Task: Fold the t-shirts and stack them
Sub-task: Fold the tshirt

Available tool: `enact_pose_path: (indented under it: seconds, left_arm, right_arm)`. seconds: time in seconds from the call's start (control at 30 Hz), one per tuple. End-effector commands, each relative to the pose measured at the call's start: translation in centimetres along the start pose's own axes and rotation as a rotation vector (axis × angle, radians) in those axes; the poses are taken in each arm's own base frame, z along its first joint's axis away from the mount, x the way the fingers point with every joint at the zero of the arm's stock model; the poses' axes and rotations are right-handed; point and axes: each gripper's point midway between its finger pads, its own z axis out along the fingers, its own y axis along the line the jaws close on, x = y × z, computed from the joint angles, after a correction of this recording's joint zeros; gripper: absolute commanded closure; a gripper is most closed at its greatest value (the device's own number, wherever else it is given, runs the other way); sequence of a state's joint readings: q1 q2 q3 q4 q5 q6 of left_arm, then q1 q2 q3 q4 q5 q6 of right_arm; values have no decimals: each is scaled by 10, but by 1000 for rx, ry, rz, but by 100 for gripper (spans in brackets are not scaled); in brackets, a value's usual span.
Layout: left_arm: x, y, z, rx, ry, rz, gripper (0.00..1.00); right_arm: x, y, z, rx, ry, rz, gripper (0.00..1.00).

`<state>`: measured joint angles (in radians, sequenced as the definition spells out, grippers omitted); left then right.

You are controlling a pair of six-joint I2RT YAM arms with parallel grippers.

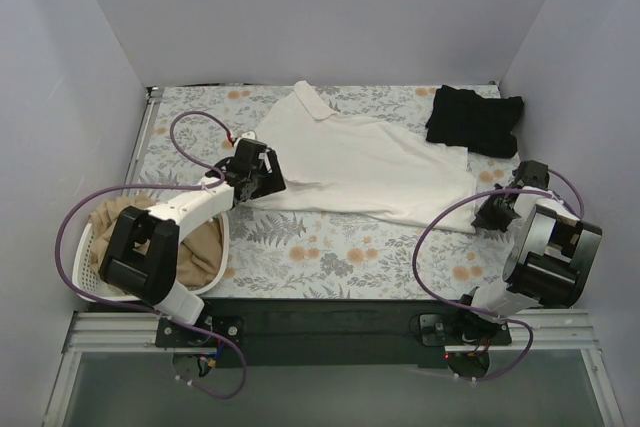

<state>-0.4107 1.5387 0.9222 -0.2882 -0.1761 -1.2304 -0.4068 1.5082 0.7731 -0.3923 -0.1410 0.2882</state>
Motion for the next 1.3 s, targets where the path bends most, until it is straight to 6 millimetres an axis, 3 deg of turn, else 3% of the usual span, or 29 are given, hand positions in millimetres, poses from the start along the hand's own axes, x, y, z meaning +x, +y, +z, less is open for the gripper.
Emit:
enact_pose_path:
  seconds: [0.0, 0.13, 0.33, 0.43, 0.93, 1.1, 1.27]
  left_arm:
    - [-1, 9, 1, -49, -24, 9, 25]
    - [-1, 12, 1, -74, -34, 28, 26]
    - [18, 9, 3, -133, -13, 92, 28]
    - [17, 9, -3, -128, -29, 77, 30]
    - [28, 19, -12, -181, -37, 94, 36]
    - [21, 20, -20, -189, -73, 93, 39]
    - [29, 24, -23, -195, -52, 86, 43]
  right_arm:
    - [-9, -4, -1, 26, -15, -9, 99]
    - [-21, -14, -12, 53, -65, 23, 99]
    - [-26, -25, -18, 55, -78, 62, 99]
    - [-29, -35, -20, 75, -90, 90, 99]
    - [-37, -53, -23, 85, -110, 157, 99]
    - [-38, -55, -22, 78, -112, 174, 99]
    - [-38, -54, -21, 63, -113, 177, 99]
